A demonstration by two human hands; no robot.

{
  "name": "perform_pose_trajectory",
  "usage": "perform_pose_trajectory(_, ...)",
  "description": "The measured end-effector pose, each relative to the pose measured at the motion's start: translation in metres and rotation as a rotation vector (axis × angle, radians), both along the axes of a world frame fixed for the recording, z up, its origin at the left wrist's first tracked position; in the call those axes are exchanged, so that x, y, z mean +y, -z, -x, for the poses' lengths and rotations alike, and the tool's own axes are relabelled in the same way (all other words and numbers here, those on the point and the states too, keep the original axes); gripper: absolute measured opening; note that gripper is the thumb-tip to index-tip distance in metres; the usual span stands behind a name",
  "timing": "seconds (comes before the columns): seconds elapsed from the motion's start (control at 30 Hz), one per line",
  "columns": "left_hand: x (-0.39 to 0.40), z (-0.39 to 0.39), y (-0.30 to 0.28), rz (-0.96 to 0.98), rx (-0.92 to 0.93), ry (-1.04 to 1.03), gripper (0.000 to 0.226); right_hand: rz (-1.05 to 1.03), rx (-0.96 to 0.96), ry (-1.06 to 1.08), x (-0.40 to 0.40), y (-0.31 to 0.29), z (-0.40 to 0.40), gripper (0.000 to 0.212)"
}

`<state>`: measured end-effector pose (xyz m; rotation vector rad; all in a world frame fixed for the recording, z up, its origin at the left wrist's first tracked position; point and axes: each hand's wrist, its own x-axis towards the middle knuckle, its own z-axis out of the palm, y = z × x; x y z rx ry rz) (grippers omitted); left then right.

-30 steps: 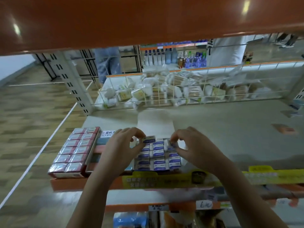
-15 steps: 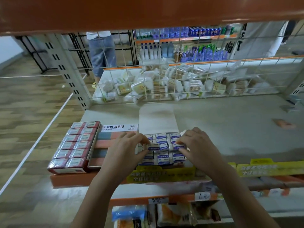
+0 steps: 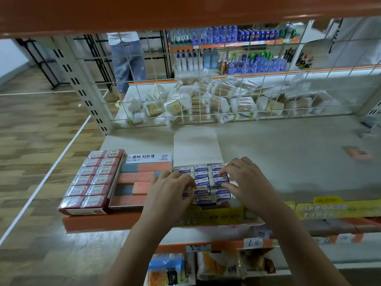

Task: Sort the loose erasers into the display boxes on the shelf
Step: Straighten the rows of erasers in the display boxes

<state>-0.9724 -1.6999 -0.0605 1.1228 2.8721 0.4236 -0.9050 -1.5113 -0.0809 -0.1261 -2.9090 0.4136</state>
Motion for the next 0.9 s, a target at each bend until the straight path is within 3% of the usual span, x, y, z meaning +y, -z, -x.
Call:
perform_pose_trajectory(0.17, 0.015, -0.009, 0.004, 0.049, 0.060, -0.034, 0.026, 0.174, 0.117, 0.153, 0.011, -0.007, -0.010, 0.029)
perform_pose_trajectory(0.43, 0.013, -0.005, 0.005, 0.065, 0.013, 0.027, 0.026, 0.368, 0.038, 0.243, 0.018, 0.003, -0.014, 0.029)
perform_pose_trajectory(0.9, 0.046, -0.014, 0.013, 0.016, 0.008, 0.056, 0.028, 0.431, 0.049, 0.253, 0.020, 0.005, -0.012, 0.029)
